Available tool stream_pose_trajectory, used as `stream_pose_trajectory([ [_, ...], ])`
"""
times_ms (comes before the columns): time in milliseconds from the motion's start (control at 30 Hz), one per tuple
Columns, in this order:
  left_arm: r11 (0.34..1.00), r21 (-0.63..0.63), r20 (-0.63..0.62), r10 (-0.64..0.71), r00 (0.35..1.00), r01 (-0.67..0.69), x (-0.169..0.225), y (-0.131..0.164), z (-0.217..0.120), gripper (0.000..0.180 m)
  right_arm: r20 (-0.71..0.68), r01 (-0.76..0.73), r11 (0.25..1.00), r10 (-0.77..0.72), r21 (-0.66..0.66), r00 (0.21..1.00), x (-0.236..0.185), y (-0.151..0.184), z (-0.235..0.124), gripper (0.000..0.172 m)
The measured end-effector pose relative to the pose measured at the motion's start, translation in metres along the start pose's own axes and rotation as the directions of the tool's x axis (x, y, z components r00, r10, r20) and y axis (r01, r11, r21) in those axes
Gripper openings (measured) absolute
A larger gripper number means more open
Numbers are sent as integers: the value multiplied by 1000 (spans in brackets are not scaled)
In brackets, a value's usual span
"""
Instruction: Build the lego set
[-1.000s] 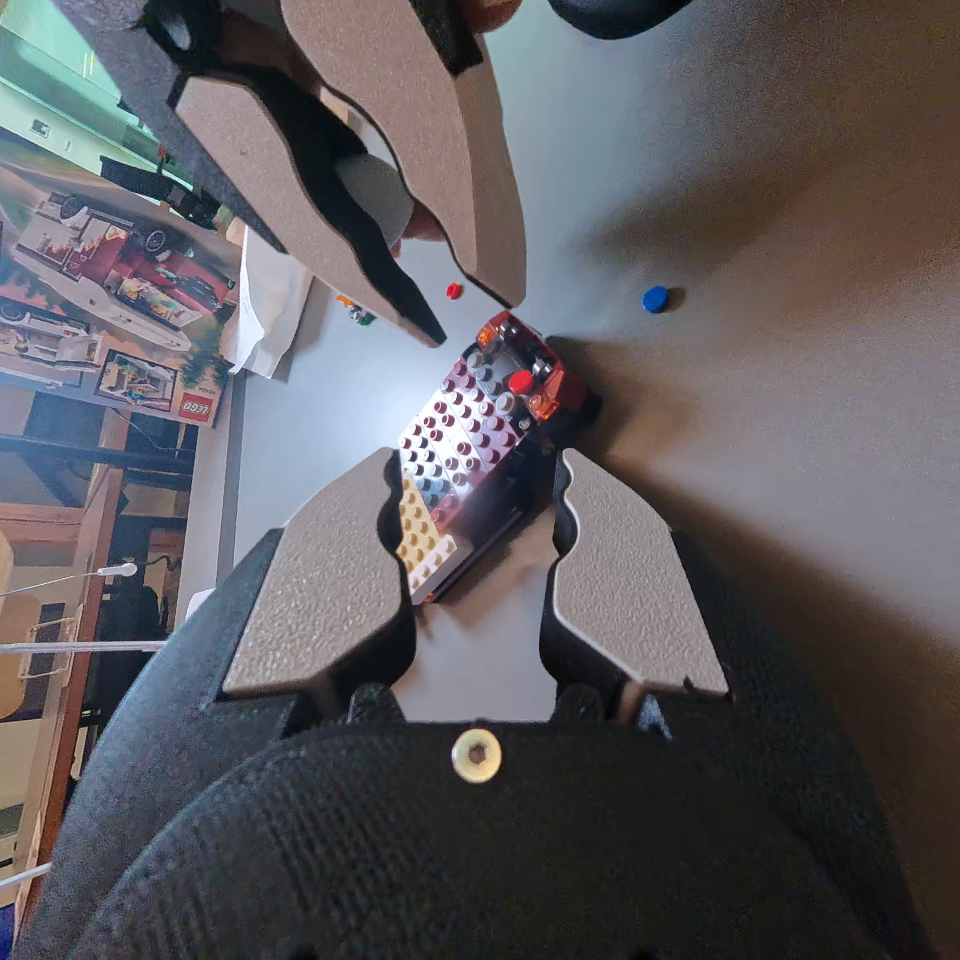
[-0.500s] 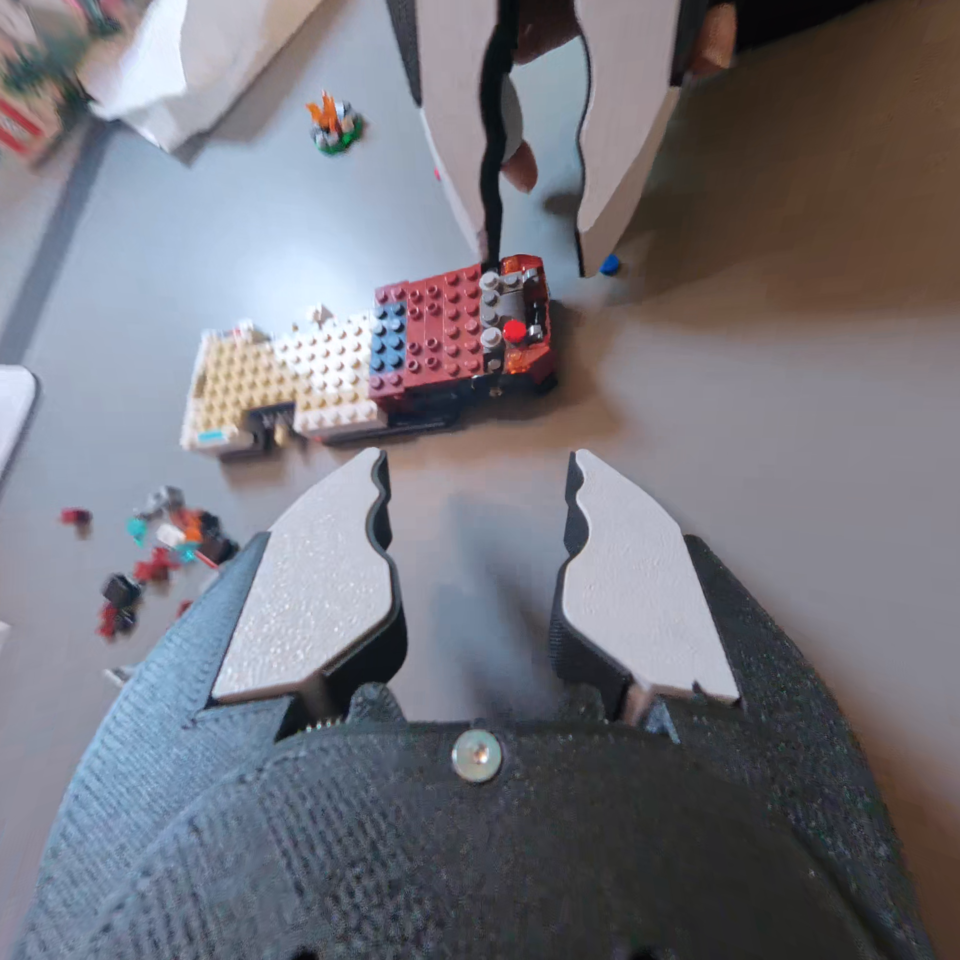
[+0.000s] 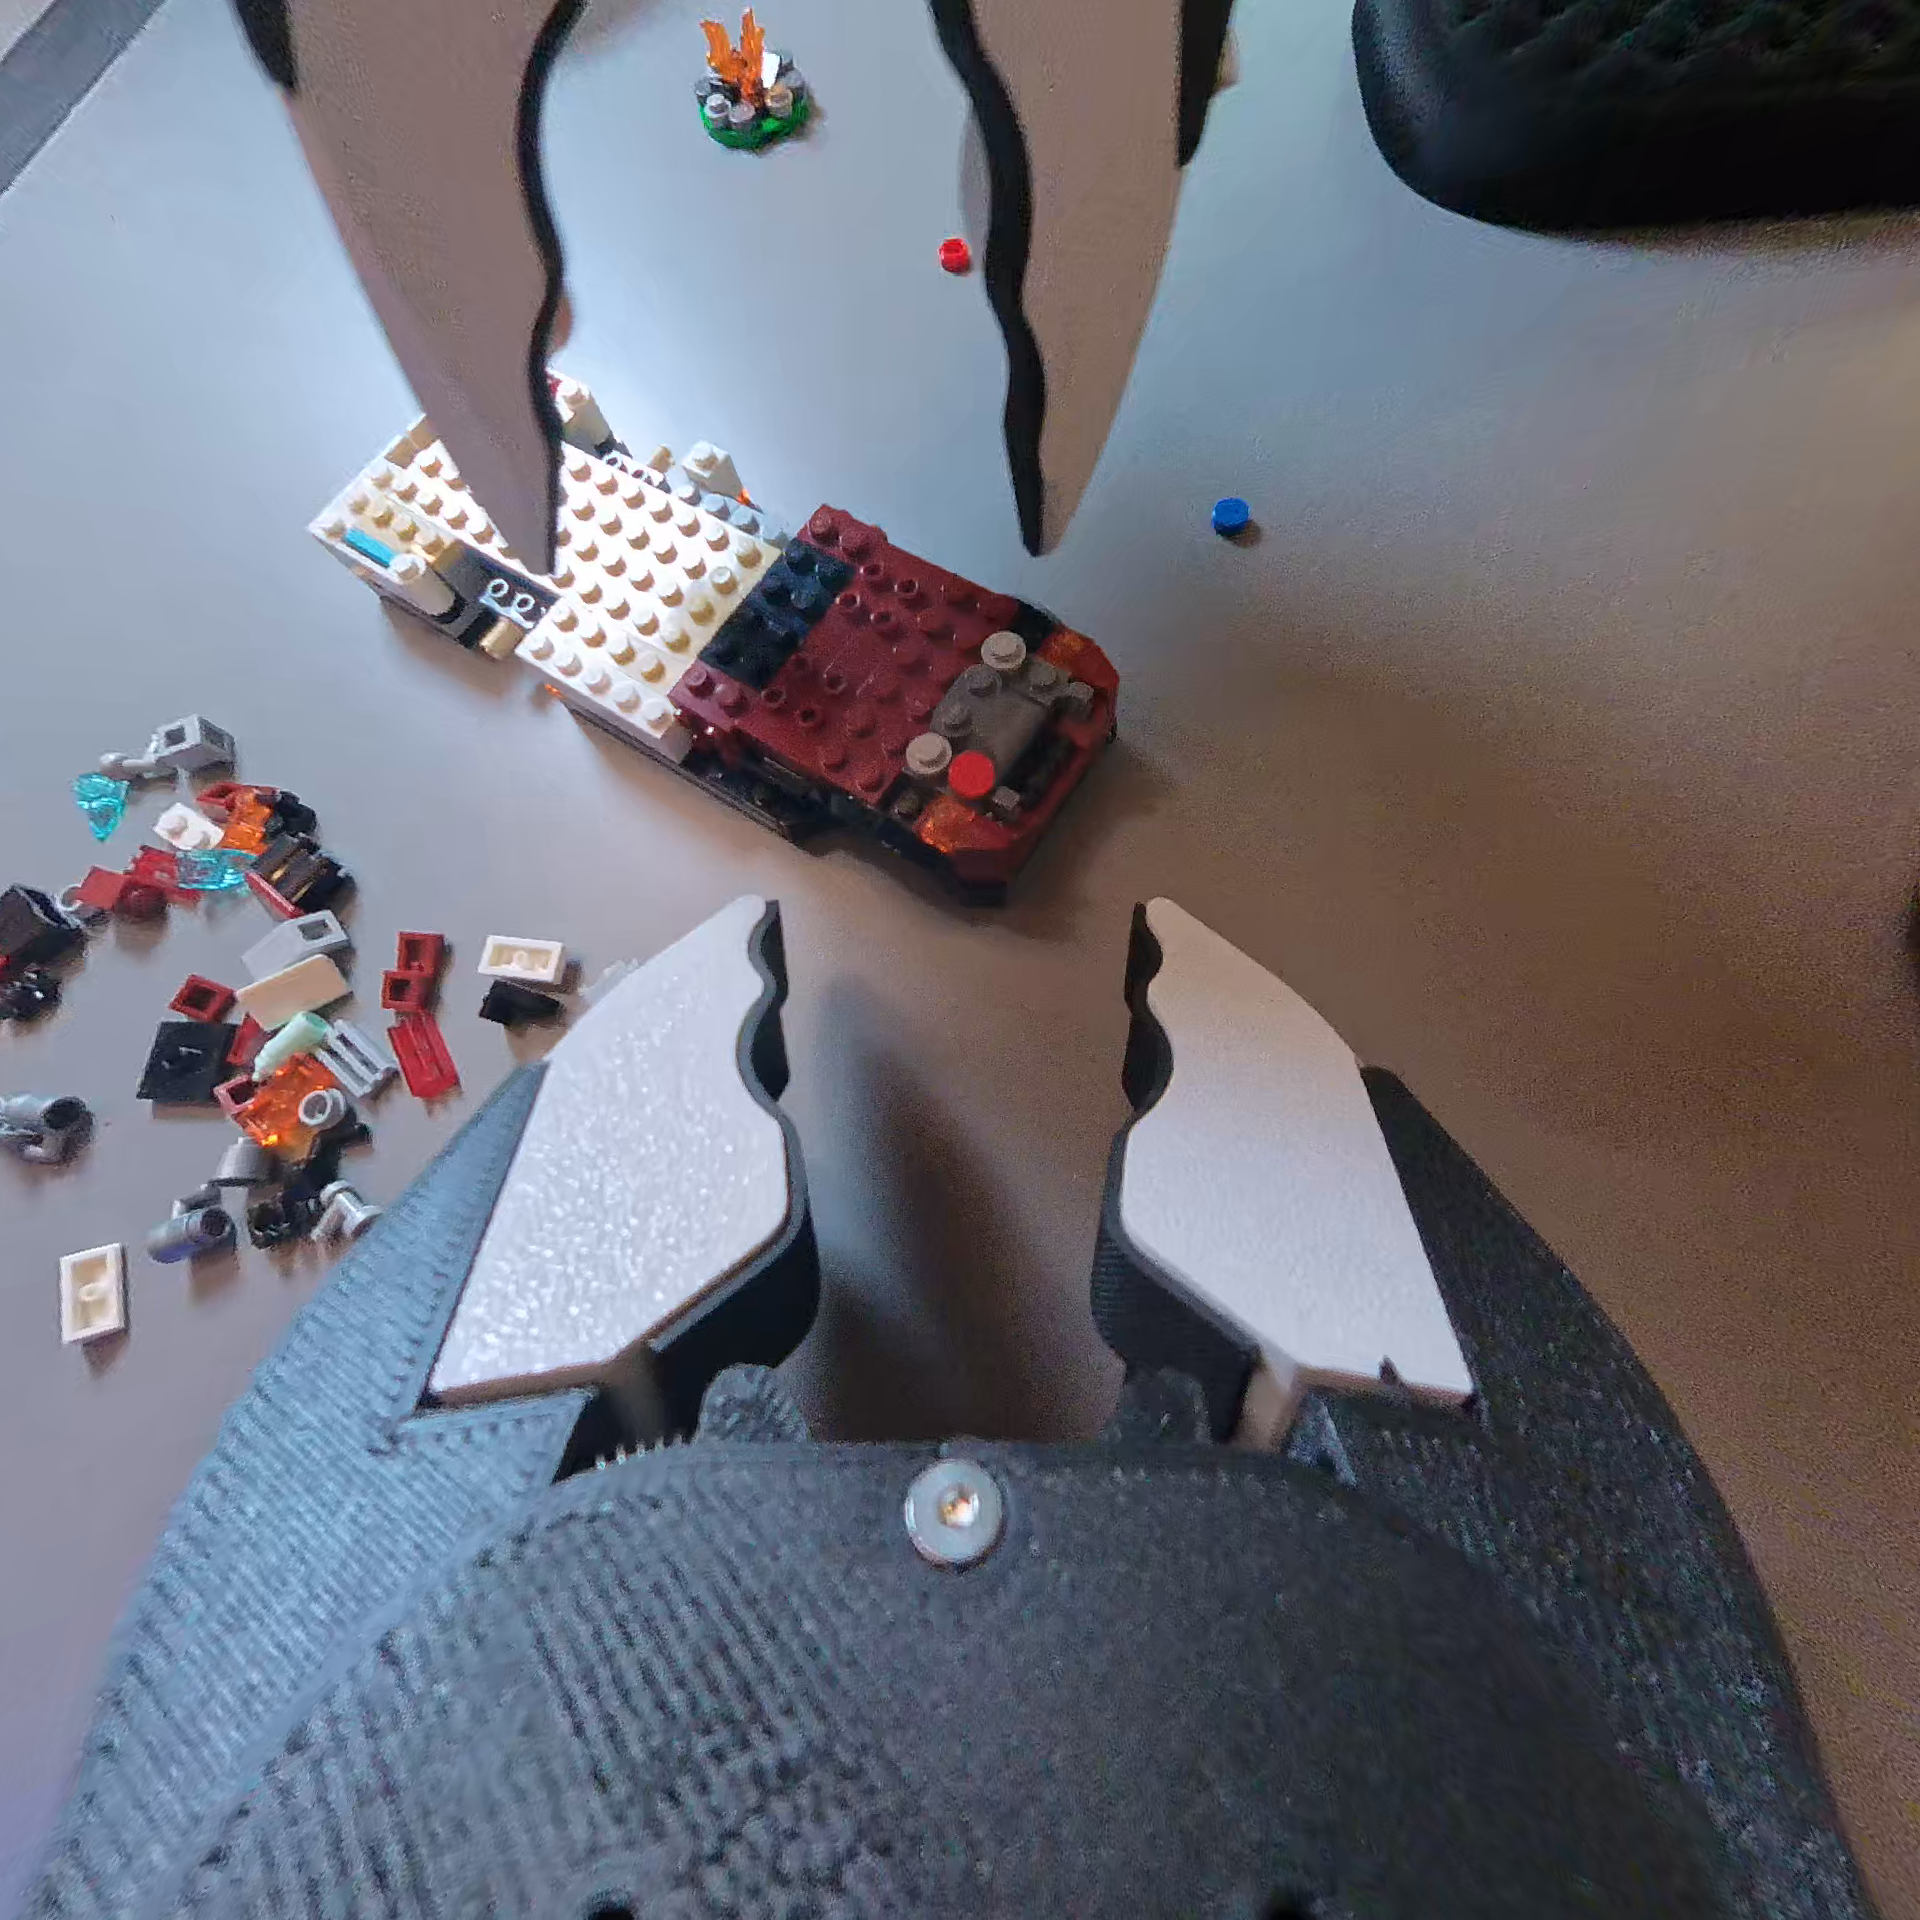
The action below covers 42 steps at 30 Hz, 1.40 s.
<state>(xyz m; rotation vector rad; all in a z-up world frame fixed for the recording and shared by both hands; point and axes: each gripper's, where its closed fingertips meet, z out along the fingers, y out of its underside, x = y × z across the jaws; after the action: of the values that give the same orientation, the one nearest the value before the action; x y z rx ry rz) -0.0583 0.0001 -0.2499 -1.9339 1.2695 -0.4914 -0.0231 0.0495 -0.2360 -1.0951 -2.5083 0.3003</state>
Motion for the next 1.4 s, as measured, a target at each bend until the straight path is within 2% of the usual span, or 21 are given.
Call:
stream_pose_trajectory([
  [67, 1000, 6, -7, -10, 1000, 10, -2, 2, 0, 61, 55, 118, 990, -114, -76, 992, 7, 9, 7, 93],
  [200, 998, 37, -34, -41, 999, 42, -3, 1, -2, 57, 184, 249, 962, -225, -116, 957, 12, 20, 17, 101],
  [367, 994, 57, -91, -83, 992, 88, -2, 1, -3, 54, 300, 325, 939, -279, -114, 912, 8, 23, 23, 91],
  [600, 995, 50, -117, -83, 990, 90, -1, 5, -1, 52, 341, 339, 935, -287, -104, 895, 17, 28, 23, 74],
  [767, 992, 59, -118, -101, 988, 109, -2, 3, -1, 52, 337, 348, 933, -299, -95, 893, 16, 29, 23, 72],
  [1100, 987, 69, -138, -136, 981, 146, -1, 1, -1, 49, 329, 179, 981, -146, -73, 933, 3, 31, 13, 64],
  [1400, 984, 69, -143, -151, 978, 162, -2, 1, -1, 47, 350, 239, 966, -192, -95, 917, 6, 32, 12, 62],
])
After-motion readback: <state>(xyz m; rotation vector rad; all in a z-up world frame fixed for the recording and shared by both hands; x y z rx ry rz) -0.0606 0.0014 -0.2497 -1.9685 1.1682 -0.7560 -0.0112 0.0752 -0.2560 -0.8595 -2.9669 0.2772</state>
